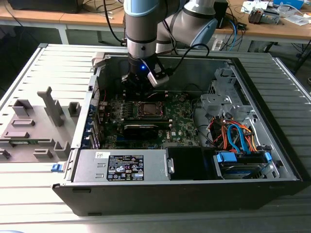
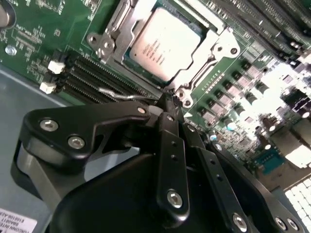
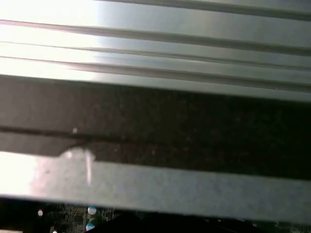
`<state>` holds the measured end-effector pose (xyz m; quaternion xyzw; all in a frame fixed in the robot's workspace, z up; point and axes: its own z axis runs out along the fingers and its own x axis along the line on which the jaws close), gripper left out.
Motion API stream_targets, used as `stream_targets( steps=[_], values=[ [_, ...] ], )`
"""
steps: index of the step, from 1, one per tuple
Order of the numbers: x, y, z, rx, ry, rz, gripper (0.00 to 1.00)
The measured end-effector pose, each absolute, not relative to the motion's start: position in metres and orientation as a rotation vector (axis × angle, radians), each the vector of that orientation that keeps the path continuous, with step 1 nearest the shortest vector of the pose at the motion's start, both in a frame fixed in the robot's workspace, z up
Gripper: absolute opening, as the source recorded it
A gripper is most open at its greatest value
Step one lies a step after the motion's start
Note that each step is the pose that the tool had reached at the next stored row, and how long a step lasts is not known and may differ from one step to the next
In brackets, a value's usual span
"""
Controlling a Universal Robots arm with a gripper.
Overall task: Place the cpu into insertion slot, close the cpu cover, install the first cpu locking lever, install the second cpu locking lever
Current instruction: 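Install the second cpu locking lever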
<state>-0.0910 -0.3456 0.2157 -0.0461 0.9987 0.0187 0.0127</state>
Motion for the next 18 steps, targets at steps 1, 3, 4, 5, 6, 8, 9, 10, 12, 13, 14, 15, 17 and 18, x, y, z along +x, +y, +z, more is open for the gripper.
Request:
stream_targets(
  steps=[1,3,4,5,6,8,9,10,12,13,14,15,17,18],
  values=[
    [-0.091,-0.3459,0.2157,-0.144,3.111,0.077,0.11],
    [-0.091,-0.3472,0.2157,-0.143,3.11,0.106,0.11],
    [-0.091,-0.349,0.2157,-0.143,3.109,0.109,0.11],
    [-0.091,-0.3509,0.2157,-0.143,3.109,0.109,0.11],
    [-0.091,-0.3524,0.2156,-0.143,3.109,0.109,0.11],
    [-0.0902,-0.3526,0.2155,-0.15,3.109,0.109,0.11],
    [-0.0902,-0.3526,0.2153,-0.153,3.109,0.109,0.11],
    [-0.0902,-0.3526,0.2148,-0.157,3.109,0.111,0.11],
    [-0.0901,-0.3526,0.2142,-0.161,3.108,0.118,0.11],
    [-0.0901,-0.3526,0.2141,-0.162,3.108,0.123,0.11],
    [-0.0901,-0.3525,0.2139,-0.162,3.108,0.126,0.11],
    [-0.0901,-0.3525,0.2138,-0.162,3.108,0.127,0.11],
    [-0.0901,-0.3526,0.2136,-0.163,3.108,0.127,0.11],
    [-0.0896,-0.3526,0.2135,-0.164,3.108,0.127,0.11]
  ],
)
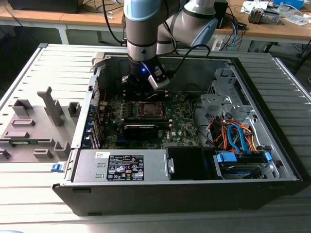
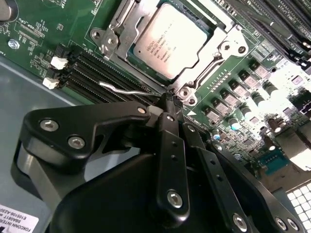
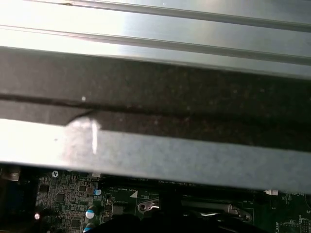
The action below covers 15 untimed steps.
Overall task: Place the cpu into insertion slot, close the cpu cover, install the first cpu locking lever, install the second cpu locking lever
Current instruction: 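Install the second cpu locking lever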
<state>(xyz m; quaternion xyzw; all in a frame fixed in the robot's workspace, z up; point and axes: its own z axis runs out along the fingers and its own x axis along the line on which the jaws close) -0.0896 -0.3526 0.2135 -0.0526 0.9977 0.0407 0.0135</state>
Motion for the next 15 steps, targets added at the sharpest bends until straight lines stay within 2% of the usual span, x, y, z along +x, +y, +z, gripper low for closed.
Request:
stream_targets(
  steps=[15],
  values=[
    [-0.063,-0.353,0.209,-0.18,3.113,0.127,0.11]
  ],
)
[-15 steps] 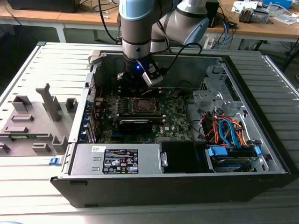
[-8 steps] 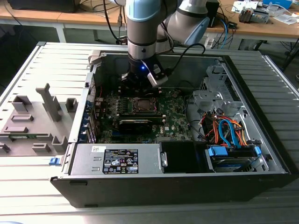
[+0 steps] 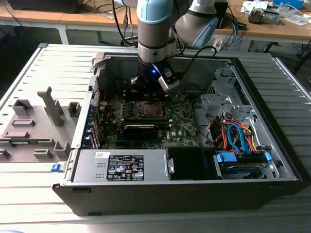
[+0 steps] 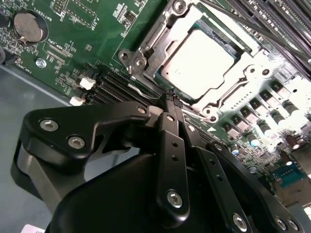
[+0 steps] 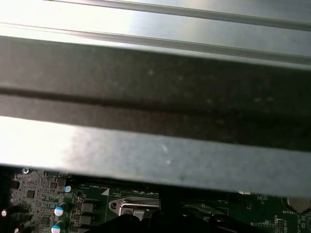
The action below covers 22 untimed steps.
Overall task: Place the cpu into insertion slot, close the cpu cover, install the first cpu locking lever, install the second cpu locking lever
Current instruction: 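Install the second cpu locking lever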
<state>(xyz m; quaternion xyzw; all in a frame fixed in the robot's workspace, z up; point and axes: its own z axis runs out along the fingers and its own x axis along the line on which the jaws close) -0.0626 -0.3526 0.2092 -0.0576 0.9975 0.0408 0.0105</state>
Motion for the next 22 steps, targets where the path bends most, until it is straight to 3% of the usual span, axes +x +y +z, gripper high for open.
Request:
stream_targets(
  steps=[22],
  values=[
    [-0.0685,-0.3498,0.214,-0.187,3.106,0.126,0.11]
  ],
)
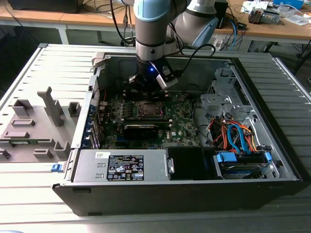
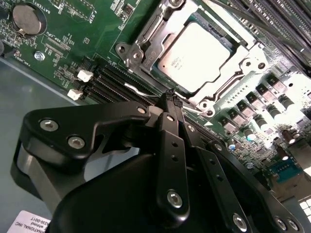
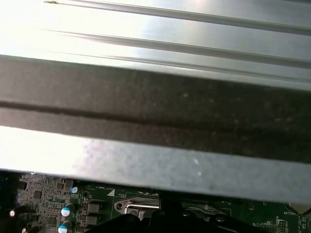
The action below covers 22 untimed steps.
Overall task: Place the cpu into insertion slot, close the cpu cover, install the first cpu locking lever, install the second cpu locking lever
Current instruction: 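Install the second cpu locking lever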
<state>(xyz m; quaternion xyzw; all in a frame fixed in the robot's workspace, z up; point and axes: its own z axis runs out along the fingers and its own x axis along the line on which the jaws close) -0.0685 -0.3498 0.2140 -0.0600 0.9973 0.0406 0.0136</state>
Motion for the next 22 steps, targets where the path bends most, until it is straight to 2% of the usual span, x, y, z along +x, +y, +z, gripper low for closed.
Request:
stream_targets(
  steps=[15,22],
  values=[
    [-0.059,-0.349,0.212,-0.197,3.108,0.112,0.11],
    [-0.083,-0.349,0.212,-0.197,3.097,0.111,0.11]
  ],
)
